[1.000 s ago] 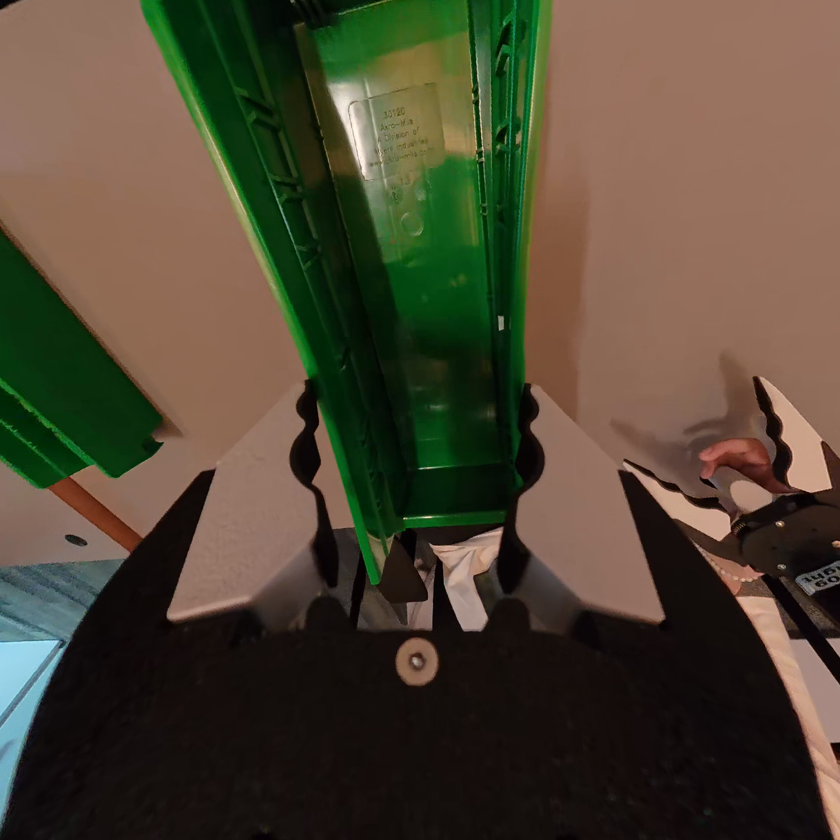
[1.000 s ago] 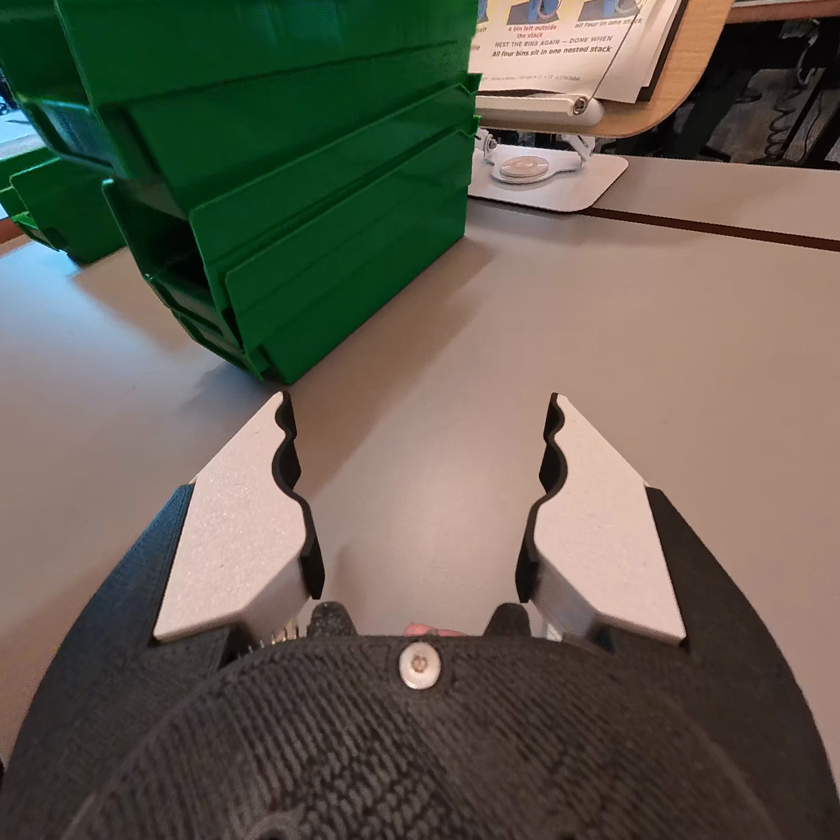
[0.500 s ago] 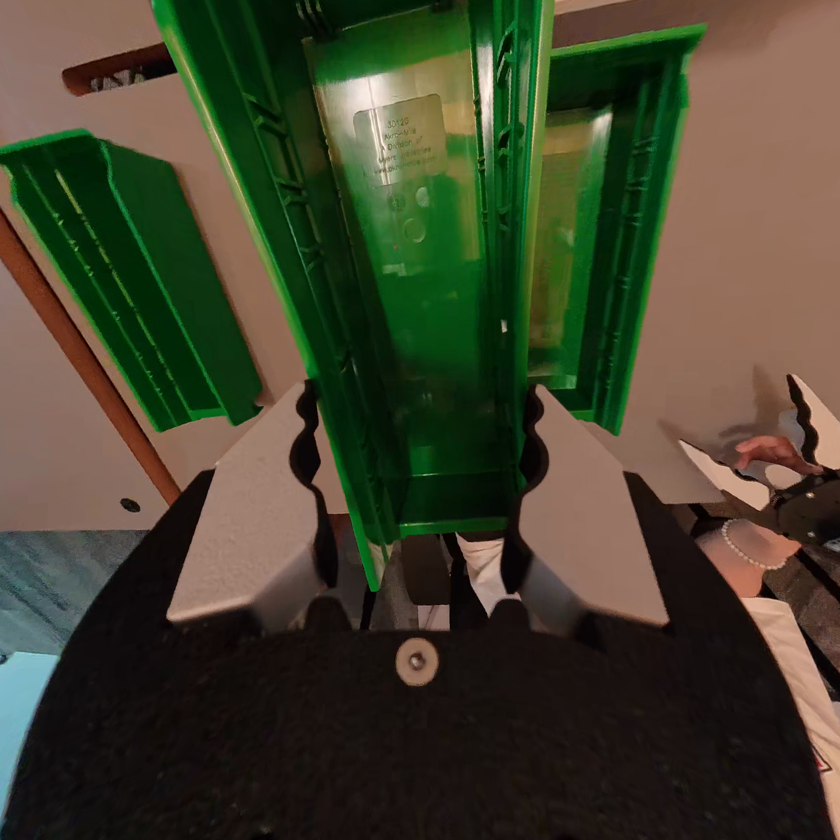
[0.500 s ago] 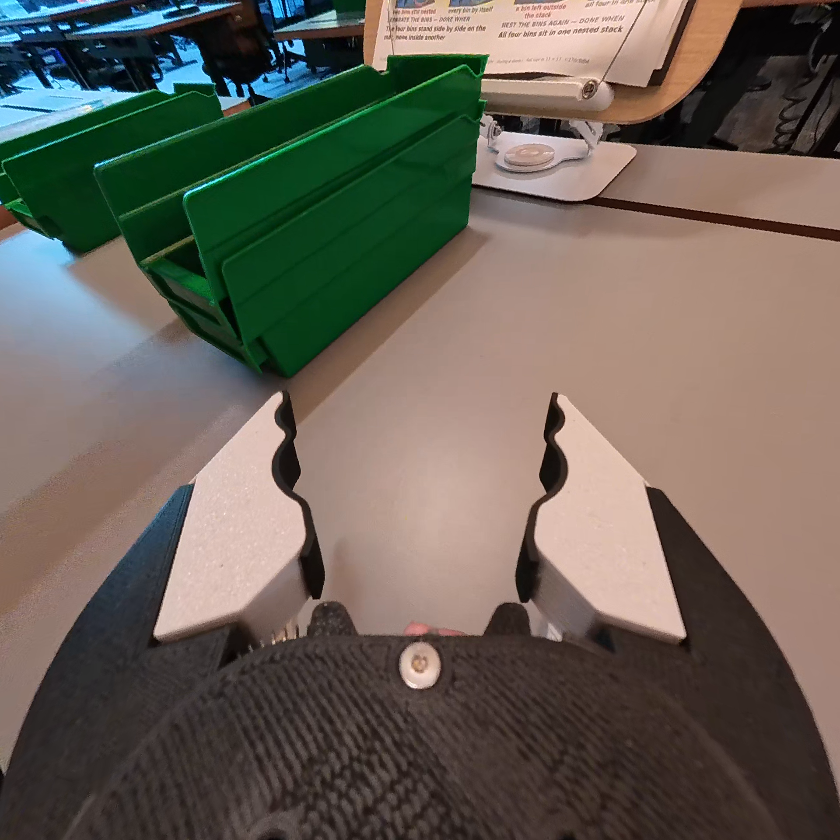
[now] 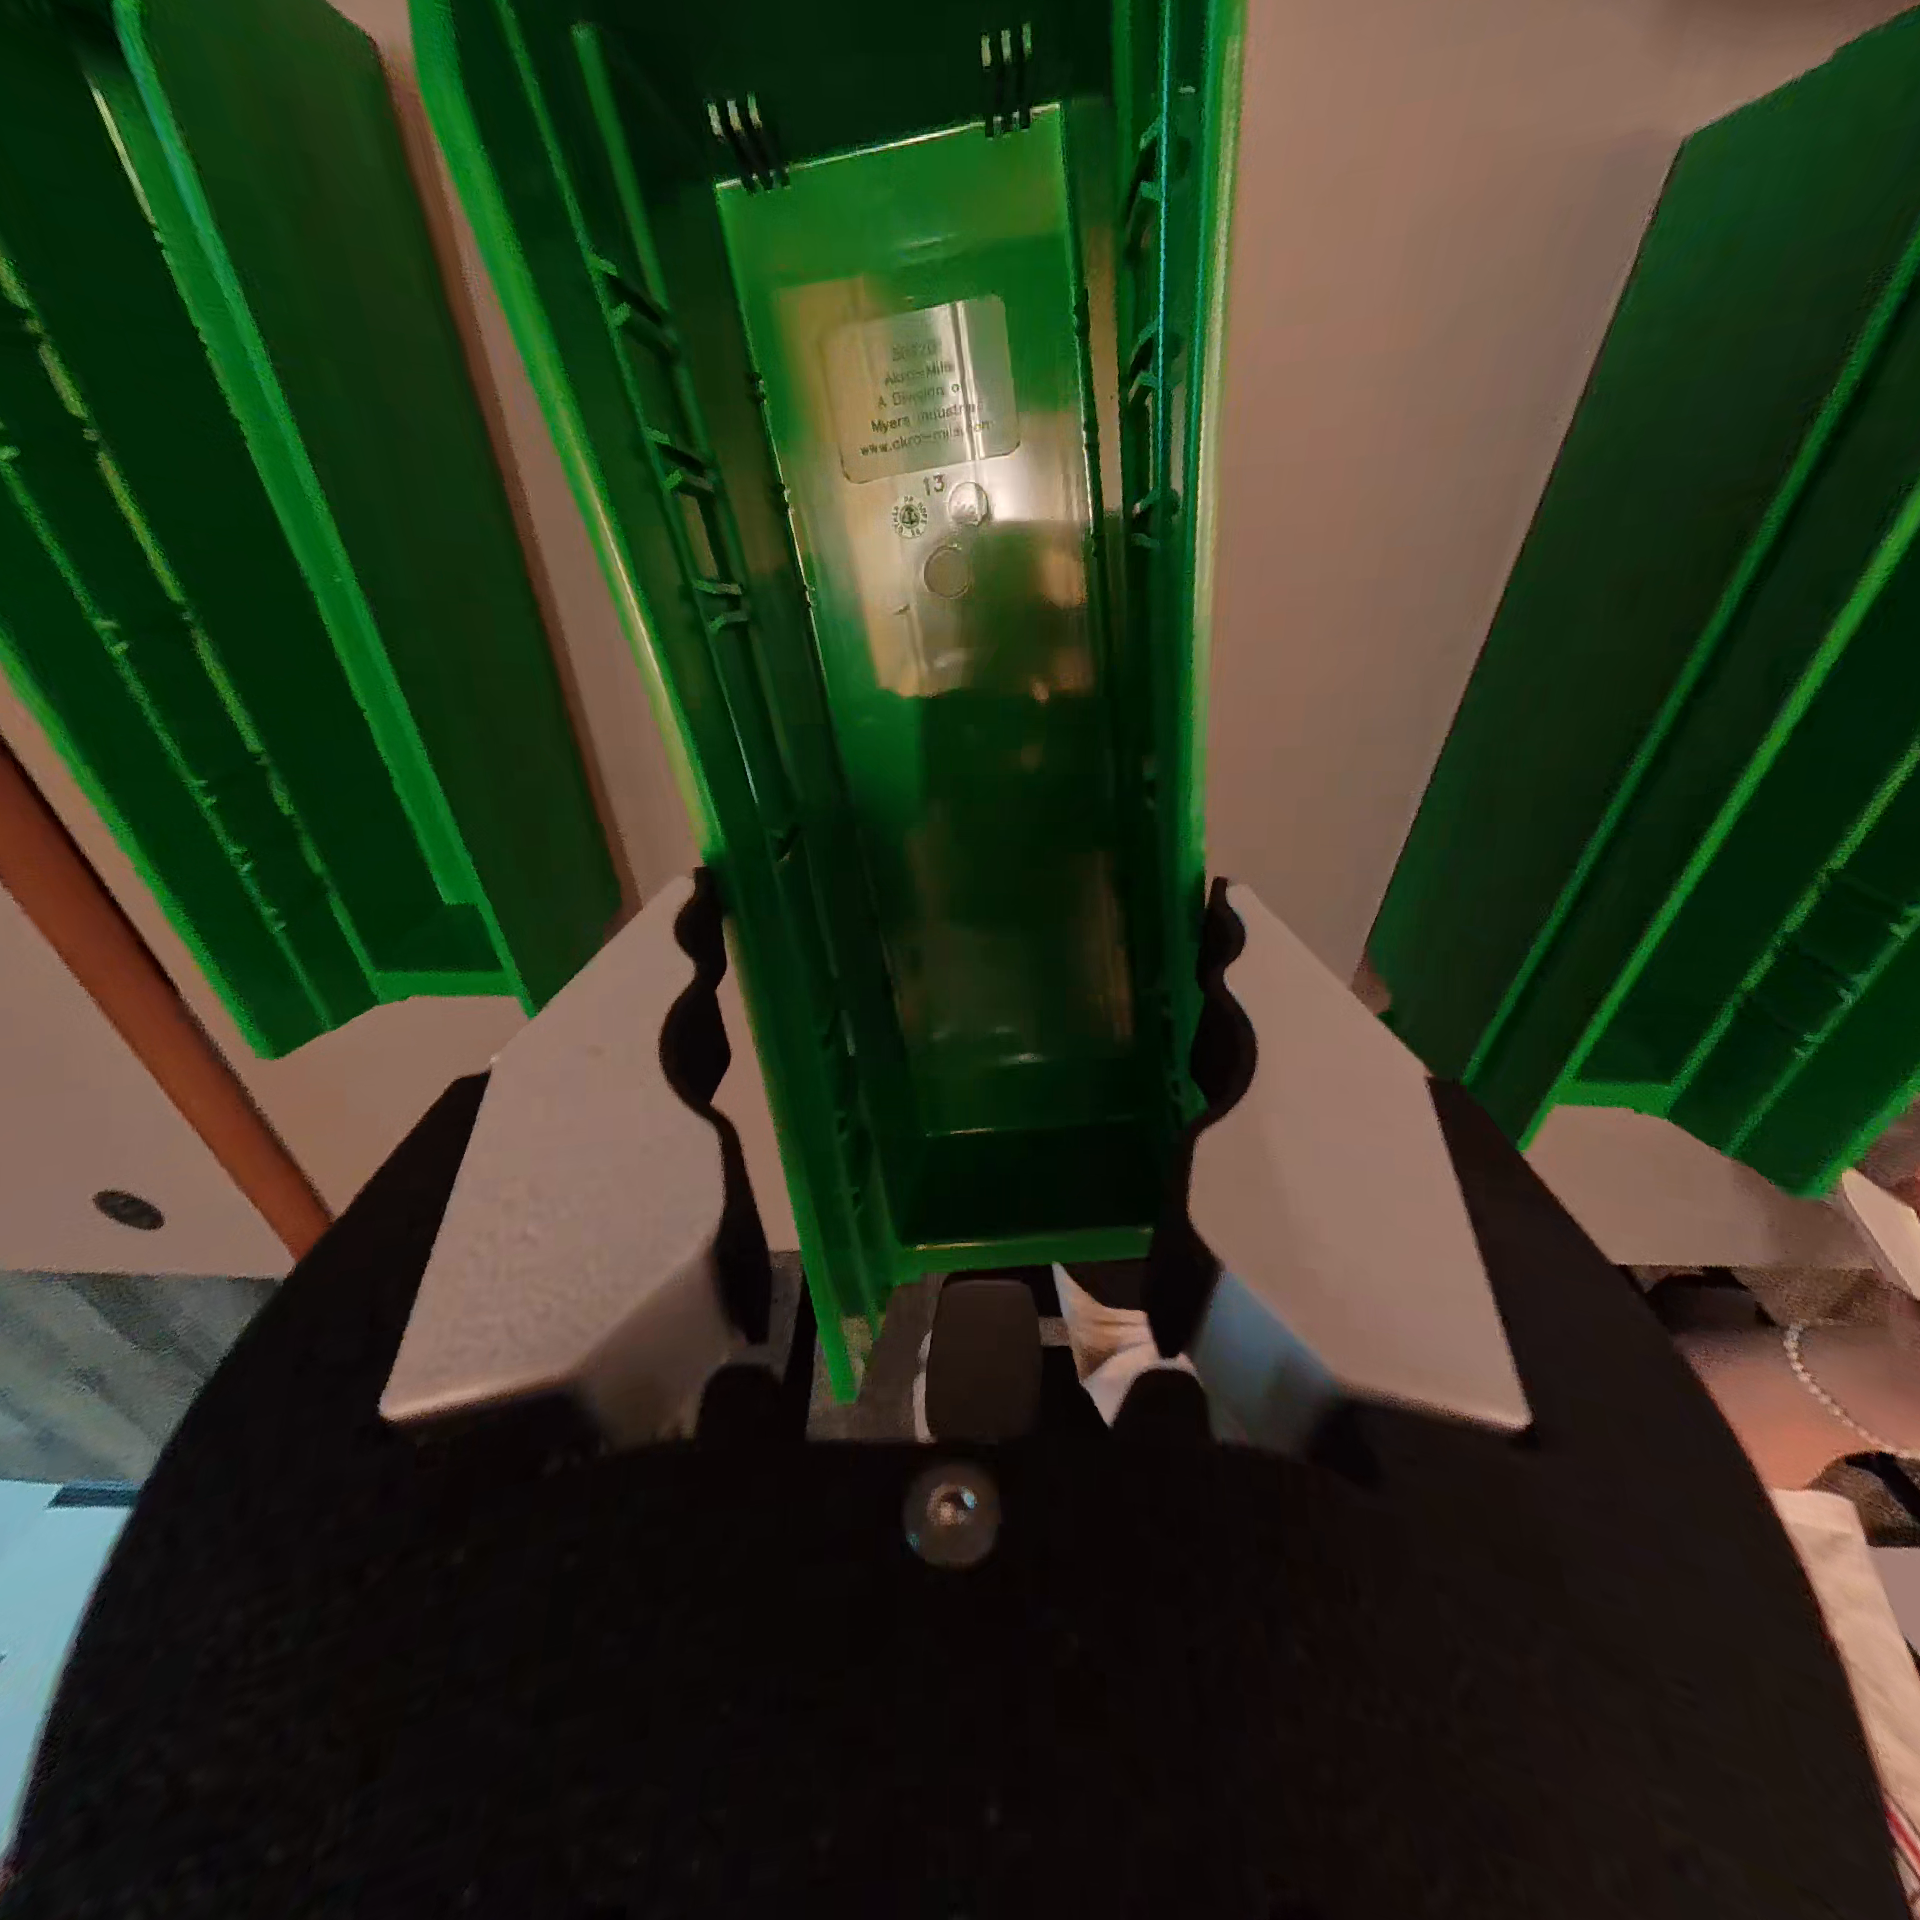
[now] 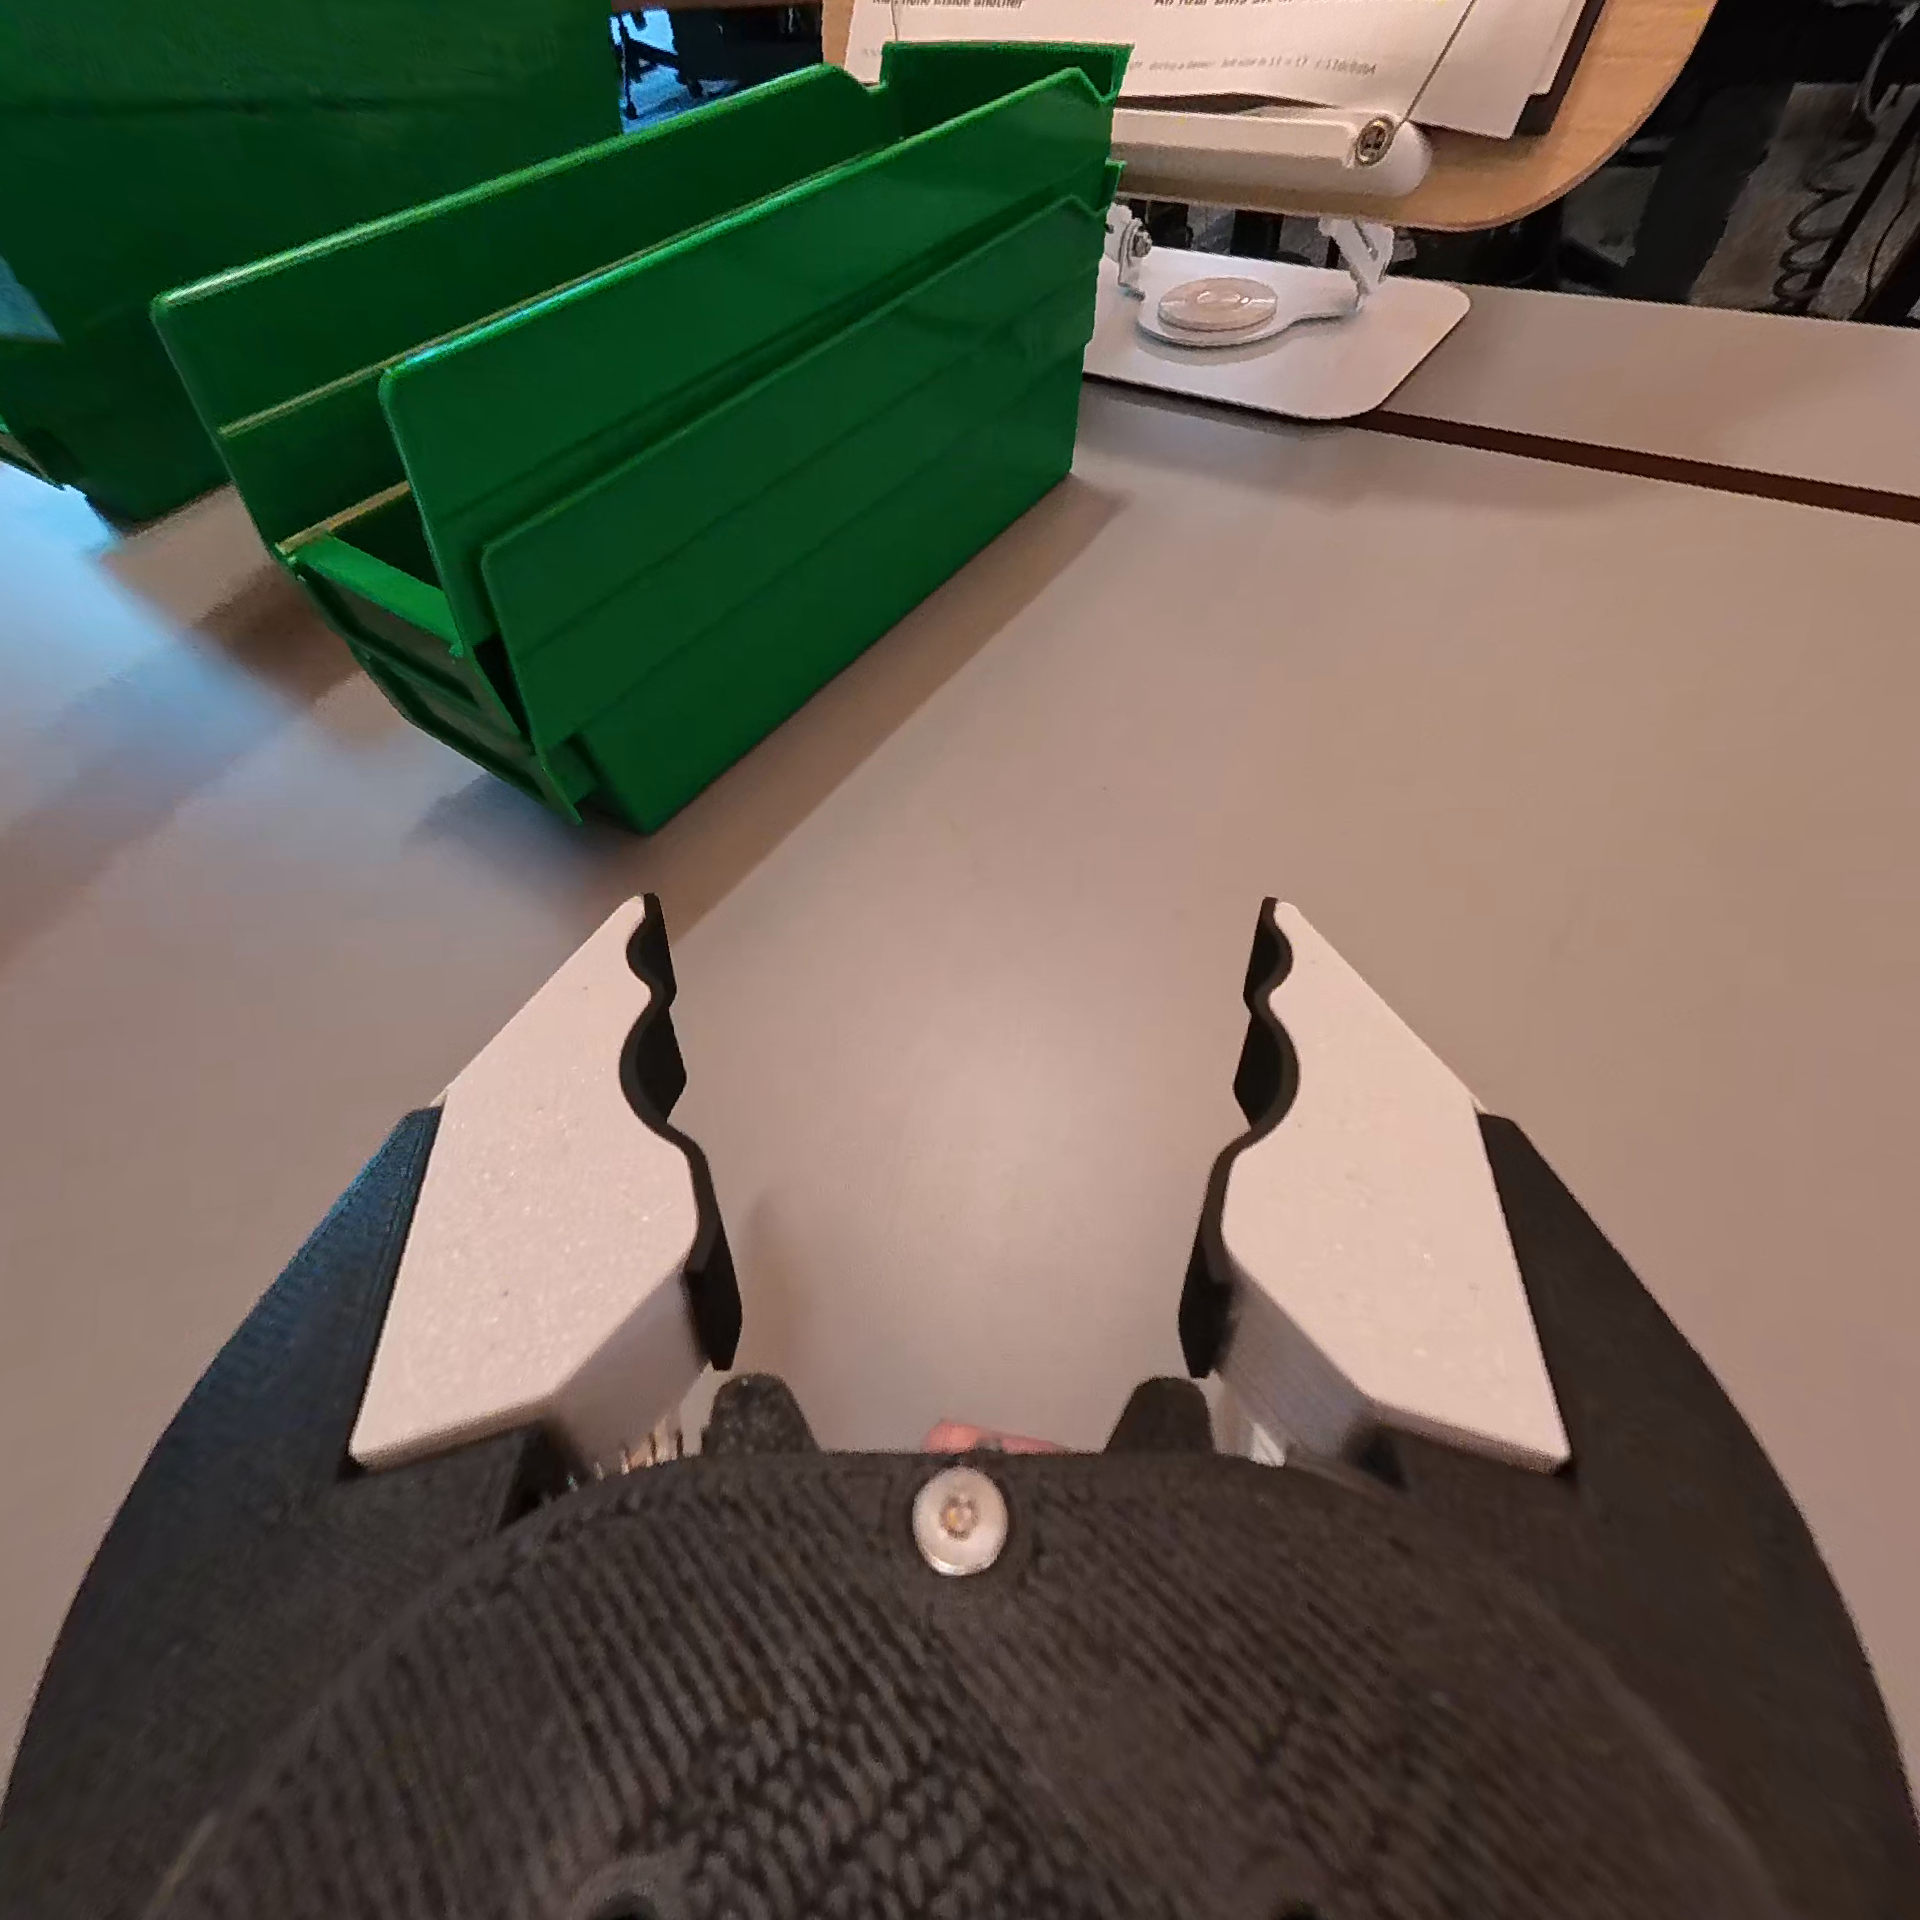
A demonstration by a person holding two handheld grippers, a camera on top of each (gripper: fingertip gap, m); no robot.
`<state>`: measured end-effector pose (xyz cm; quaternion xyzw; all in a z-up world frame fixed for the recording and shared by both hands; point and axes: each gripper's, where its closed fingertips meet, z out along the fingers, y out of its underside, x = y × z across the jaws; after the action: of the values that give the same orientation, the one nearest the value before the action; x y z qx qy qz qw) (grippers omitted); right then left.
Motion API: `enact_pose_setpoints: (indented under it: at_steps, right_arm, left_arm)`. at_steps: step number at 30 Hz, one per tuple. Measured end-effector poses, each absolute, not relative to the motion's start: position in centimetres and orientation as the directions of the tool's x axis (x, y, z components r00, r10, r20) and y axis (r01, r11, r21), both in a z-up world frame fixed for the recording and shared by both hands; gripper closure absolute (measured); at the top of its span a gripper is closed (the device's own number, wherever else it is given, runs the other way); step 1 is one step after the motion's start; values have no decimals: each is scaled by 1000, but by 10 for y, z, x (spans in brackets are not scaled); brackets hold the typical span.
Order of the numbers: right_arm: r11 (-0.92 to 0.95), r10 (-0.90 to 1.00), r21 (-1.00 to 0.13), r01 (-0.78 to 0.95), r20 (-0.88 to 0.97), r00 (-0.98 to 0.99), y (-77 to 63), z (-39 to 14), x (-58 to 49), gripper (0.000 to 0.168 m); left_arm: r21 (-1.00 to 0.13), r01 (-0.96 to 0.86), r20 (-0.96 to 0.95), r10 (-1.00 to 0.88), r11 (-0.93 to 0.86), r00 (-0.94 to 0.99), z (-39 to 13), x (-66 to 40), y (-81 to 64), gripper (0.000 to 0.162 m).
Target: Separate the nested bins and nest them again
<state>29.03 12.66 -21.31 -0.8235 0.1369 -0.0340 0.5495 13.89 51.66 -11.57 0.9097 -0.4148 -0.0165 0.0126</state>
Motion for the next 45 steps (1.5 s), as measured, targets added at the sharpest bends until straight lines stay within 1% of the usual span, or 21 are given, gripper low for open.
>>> enact_pose_setpoints:
  at_steps: [6,9,17,23,26,29,34,38,40,42,45]
  right_arm:
    - [-381,-255,-909,-171,-74,964,131,-217,285,59]
    - [-396,-249,-905,-155,-57,967,133,-219,281,58]
    - [-410,-235,-895,-174,-80,969,140,-226,274,58]
    - [-425,-247,-887,-178,-75,966,140,-230,273,58]
    - [-426,-255,-886,-184,-77,964,141,-230,273,58]
    - [-420,-271,-888,-188,-75,960,140,-227,275,53]
    - [-401,-307,-891,-213,-88,948,139,-217,276,44]
    - [-368,-312,-899,-236,-119,942,138,-201,272,42]
    - [-353,-305,-900,-255,-148,941,139,-192,268,42]
    - [-335,-289,-899,-284,-189,939,144,-182,263,46]
    - [-290,-300,-901,-324,-236,924,161,-156,267,43]
  left_arm:
    - [29,-744,5,-744,-668,668,-159,142,527,72]
    - [45,-755,0,-755,-655,655,-173,141,529,71]
    - [54,-789,-36,-791,-612,611,-191,136,535,72]
    - [30,-792,-23,-793,-610,609,-198,137,534,70]
    - [35,-805,-35,-806,-592,591,-201,134,532,60]
    - [1,-816,-54,-815,-578,577,-202,136,532,54]
    - [-75,-839,-75,-836,-539,544,-191,142,532,53]
    - [-134,-848,-96,-845,-513,527,-165,148,529,55]
    - [-180,-844,-64,-850,-505,522,-151,157,520,55]
    - [-201,-832,0,-850,-516,527,-138,163,505,56]
    - [-229,-824,87,-854,-519,514,-128,170,480,56]
